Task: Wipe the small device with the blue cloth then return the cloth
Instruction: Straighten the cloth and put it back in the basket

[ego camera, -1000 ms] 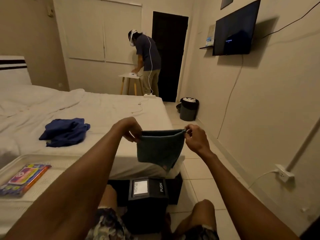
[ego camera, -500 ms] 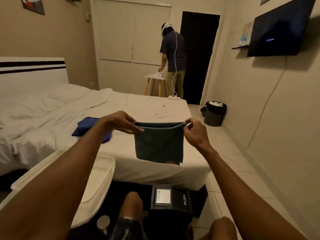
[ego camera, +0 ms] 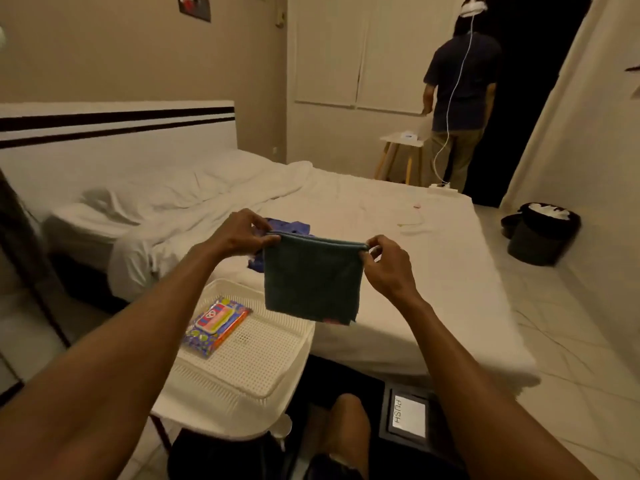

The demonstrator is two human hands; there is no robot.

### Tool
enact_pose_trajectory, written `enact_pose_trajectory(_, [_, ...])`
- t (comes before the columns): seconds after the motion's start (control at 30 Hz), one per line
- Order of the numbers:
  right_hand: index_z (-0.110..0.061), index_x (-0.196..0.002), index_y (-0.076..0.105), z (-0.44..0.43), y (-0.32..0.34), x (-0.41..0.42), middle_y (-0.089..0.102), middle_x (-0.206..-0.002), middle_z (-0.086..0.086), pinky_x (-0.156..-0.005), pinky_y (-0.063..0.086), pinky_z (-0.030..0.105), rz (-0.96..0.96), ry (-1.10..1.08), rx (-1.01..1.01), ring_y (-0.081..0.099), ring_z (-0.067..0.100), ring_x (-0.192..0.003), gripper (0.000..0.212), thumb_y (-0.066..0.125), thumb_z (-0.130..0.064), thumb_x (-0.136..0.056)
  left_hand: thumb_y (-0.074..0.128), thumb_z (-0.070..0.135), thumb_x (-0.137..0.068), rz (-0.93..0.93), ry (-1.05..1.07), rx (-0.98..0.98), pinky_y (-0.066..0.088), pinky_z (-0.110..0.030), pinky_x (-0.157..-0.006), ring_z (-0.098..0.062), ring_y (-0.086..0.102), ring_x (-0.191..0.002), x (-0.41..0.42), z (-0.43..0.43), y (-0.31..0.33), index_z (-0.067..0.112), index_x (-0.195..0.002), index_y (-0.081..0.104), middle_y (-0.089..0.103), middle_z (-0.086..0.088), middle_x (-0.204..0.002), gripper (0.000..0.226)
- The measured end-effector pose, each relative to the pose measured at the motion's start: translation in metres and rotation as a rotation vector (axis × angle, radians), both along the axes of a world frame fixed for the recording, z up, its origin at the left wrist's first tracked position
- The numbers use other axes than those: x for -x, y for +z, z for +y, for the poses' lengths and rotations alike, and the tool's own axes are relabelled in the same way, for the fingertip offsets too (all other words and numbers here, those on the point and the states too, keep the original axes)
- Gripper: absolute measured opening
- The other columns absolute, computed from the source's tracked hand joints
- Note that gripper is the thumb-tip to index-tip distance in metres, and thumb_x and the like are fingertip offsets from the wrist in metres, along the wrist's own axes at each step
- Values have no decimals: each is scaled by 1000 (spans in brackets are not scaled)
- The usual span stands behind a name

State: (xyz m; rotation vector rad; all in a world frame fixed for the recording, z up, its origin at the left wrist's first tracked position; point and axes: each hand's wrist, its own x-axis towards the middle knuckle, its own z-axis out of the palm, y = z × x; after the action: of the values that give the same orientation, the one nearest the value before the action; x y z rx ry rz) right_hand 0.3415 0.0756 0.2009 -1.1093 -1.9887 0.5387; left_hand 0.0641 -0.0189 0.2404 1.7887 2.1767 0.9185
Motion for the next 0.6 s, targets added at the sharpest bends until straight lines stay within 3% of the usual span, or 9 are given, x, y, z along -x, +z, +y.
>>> enact_pose_trajectory(0.1, [-11,-104,62,-5,-11,40,62,-97,0,-74,47,21,39,69,42,58,15,-86,12,66,-19,-95,66,23,-93,-54,59,24,48,-17,-67,-21,66,-89,35,-4,-5,6,-108,73,71,-9,-99,24])
enact_pose_trajectory(0.23, [-19,-97,58,-17,-33,82,60,-90,-9,-77,53,26,96,124,119,58,10,-79,8,66,-20,-95,62,12,-94,-99,160,-18,54,-38,-89,-30,66,-100,64,-15,-31,2,-110,70,71,-17,-105,20])
enact_pose_trajectory(0.3, [-19,-97,58,-24,-47,96,59,-89,-11,-79,58,32,105,137,167,60,11,-80,8,66,-20,-95,61,7,-93,-129,195,-40,53,-37,-85,-31,66,-98,72,-24,-46,1,-107,71,71,-18,-102,18])
enact_pose_trajectory(0.47, [-21,-97,59,-44,-86,114,64,-92,-6,-77,62,45,51,196,289,67,19,-81,9,67,-18,-94,58,0,-92,-213,246,-14,46,-15,-66,-22,61,-89,88,-43,-80,-2,-107,71,67,-12,-95,20])
enact_pose_trajectory(0.6, [-18,-87,64,-44,-110,119,70,-82,2,-70,61,45,37,178,368,68,21,-71,6,70,-17,-87,64,4,-91,-315,251,10,46,-19,-68,-14,60,-79,103,-40,-114,8,-96,69,67,-9,-87,8])
